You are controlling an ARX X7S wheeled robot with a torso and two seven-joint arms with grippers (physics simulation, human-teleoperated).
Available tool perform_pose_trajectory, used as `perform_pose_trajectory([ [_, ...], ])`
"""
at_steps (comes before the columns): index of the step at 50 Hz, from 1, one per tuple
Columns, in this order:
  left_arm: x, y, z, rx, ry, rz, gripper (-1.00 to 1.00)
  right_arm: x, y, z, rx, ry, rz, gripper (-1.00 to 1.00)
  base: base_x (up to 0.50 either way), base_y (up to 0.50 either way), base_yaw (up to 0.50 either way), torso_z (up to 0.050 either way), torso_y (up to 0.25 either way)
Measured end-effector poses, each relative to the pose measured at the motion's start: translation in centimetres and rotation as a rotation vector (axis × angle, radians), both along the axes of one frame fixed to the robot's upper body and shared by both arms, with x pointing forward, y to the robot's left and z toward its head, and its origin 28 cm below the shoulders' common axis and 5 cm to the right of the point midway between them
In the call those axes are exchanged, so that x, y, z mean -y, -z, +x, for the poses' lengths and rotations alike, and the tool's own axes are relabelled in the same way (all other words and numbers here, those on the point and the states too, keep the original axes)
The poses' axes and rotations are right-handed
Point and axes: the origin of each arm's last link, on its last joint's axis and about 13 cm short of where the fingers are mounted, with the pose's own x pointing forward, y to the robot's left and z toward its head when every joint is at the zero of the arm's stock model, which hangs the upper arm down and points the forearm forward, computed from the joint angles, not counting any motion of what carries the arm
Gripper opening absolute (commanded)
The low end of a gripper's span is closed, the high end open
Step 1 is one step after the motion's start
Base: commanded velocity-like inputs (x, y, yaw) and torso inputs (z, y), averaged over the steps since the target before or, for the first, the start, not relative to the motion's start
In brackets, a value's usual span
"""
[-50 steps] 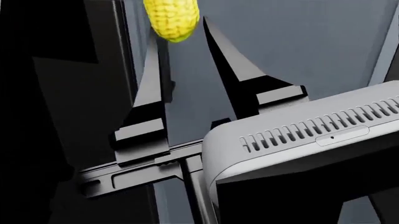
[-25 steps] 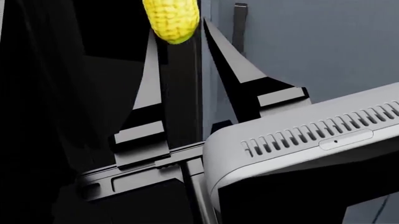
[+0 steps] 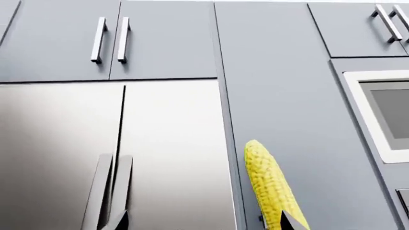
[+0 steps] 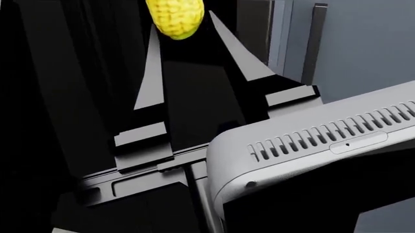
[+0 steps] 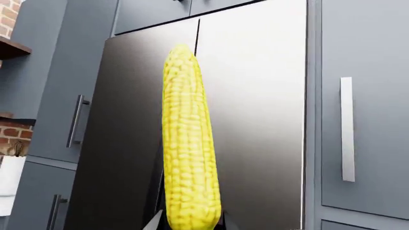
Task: Pick the corn from the oven and place it on the plate on the counter.
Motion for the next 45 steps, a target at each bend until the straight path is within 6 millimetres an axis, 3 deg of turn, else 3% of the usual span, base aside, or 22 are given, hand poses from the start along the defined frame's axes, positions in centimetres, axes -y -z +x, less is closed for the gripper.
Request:
perform_pose_trajectory([
  [42, -0.14, 0.68, 0.14, -0.018, 0.019, -0.004, 1.0, 0.6, -0.06, -0.09, 0.02, 0.048, -0.009, -1.0, -0.09, 0.47, 0.0, 0.0, 0.0],
  [45, -0.04, 0.7, 0.13, -0.02, 0.02, 0.001, 1.0, 0.66, 0.04, -0.25, 0.017, 0.048, -0.007, -1.0, 0.0, 0.0, 0.5, 0.0, 0.0],
])
